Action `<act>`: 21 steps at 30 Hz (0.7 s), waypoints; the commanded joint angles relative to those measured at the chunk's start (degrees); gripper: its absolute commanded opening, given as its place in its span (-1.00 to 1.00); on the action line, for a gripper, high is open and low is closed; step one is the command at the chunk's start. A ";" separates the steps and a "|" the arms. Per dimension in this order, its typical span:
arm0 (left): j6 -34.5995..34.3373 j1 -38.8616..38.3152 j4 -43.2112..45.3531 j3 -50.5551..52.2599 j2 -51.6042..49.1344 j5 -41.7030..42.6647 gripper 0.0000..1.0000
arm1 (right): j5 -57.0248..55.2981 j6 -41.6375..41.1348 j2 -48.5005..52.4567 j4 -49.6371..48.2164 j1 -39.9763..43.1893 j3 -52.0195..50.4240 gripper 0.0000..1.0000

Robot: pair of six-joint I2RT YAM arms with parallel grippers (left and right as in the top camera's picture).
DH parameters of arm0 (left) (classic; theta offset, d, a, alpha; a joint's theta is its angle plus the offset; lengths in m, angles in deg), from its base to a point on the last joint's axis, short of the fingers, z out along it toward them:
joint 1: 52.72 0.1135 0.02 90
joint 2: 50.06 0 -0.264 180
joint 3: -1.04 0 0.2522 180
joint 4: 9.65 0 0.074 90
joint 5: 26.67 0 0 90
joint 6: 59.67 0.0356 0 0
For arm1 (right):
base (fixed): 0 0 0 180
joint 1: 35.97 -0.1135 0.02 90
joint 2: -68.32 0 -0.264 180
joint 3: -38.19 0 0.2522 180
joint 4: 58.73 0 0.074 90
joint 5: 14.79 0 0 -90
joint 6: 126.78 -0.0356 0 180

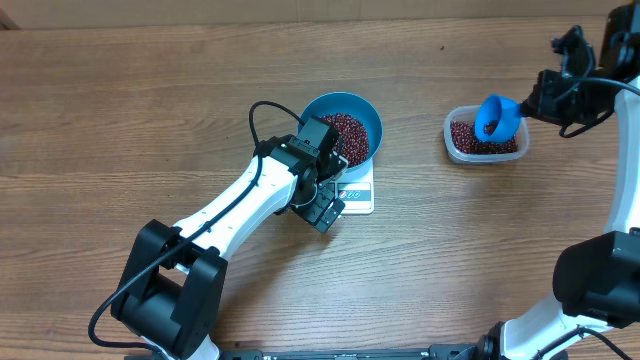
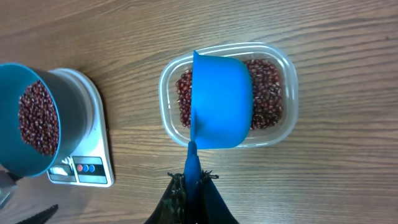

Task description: Scoop item into bowl and weigh 150g on scale

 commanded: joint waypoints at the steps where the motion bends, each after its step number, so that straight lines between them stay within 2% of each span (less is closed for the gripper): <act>1: -0.72 -0.17 0.59 0.59 -0.11 -0.35 0.99 | -2.32 3.74 -1.97 -0.15 -1.81 -0.04 -0.93; 3: -0.74 -0.20 0.57 0.59 -0.11 -0.35 0.99 | -8.11 3.74 -1.97 -0.13 -3.96 -0.04 -0.93; 6: -0.72 -0.17 0.57 0.59 -0.11 -0.35 0.99 | -10.71 3.74 -1.97 -0.17 -6.12 -0.04 -0.92; 8: -0.72 -0.17 0.57 0.59 -0.11 -0.35 0.99 | -10.91 3.82 -1.97 -0.17 -7.43 -0.04 -0.82; 12: -0.72 -0.17 0.57 0.59 -0.11 -0.35 0.99 | -16.83 3.91 -1.97 -0.07 -9.46 -0.04 -0.78; 18: -0.74 -0.17 0.57 0.59 -0.11 -0.35 0.99 | -19.23 3.93 -1.97 -0.17 -10.25 -0.04 -0.58; 20: -0.72 -0.17 0.59 0.59 -0.11 -0.35 0.99 | -19.23 1.16 -1.97 -0.90 -10.23 -0.04 -0.92; 21: -0.72 -0.17 0.59 0.59 -0.11 -0.35 0.99 | -19.23 -0.85 -1.97 -1.25 -10.23 -0.04 -0.93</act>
